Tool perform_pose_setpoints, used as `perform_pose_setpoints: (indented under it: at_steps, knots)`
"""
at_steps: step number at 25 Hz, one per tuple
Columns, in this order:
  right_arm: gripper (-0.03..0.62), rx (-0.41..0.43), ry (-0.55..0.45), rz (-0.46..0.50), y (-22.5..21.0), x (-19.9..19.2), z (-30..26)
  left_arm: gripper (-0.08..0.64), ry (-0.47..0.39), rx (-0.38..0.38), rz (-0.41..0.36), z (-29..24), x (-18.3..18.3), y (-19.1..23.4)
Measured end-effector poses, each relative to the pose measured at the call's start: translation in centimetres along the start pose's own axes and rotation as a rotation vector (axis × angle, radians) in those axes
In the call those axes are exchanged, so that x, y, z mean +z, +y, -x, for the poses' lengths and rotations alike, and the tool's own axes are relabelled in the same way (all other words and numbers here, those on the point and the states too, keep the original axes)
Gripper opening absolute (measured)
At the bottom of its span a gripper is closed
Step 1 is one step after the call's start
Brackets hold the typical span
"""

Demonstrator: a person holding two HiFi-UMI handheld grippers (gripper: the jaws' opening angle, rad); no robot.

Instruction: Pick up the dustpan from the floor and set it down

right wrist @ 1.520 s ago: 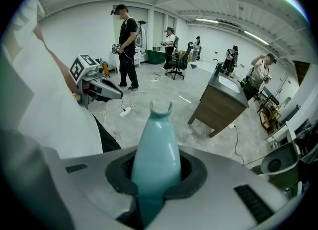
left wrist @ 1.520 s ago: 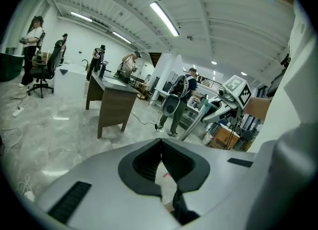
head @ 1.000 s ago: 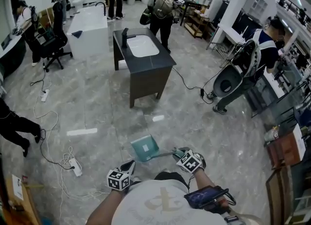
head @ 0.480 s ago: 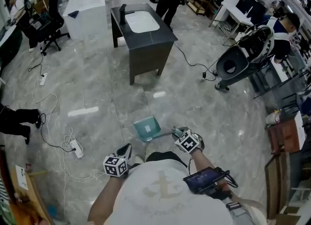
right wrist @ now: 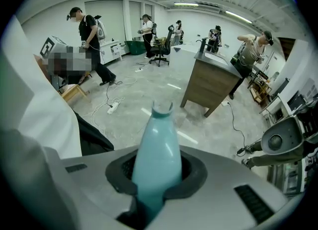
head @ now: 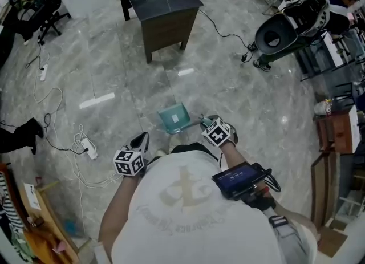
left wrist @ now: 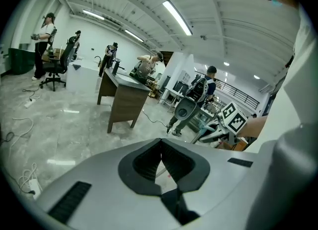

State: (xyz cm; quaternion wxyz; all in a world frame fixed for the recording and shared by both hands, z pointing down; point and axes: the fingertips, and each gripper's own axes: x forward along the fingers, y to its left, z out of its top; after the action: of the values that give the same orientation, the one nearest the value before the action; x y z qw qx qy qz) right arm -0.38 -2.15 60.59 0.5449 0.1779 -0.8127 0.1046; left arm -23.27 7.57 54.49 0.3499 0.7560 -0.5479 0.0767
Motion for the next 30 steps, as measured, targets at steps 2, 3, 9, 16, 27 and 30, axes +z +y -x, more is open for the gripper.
perform_pose_setpoints:
  at_steps: [2,3,9,16,27,30]
  knots:
    - [0.081,-0.004,0.01,-0.01,-1.5,-0.2,-0.7,0.012,0.008,0.004,-0.004,-1.2,1.0,0.2]
    - [0.081,-0.004,0.016,-0.016,-1.9,-0.4,-1.1,0.012,0.016,0.006,-0.007,-1.7,1.4,0.2]
    - [0.081,-0.011,0.034,-0.064,-4.1,-1.0,-3.5,0.012,0.061,0.012,-0.025,-3.5,3.2,0.6]
    - [0.081,-0.016,0.04,-0.089,-6.2,-2.4,-6.6,0.012,0.088,0.052,-0.026,-4.4,3.0,1.3]
    - [0.081,-0.03,0.039,-0.098,-9.2,-1.3,-12.0,0.012,0.083,0.14,0.021,-4.1,2.6,3.4]
    - [0.081,-0.041,0.029,-0.11,-9.6,-0.3,-12.7,0.012,0.079,0.155,0.03,-3.9,2.8,3.7]
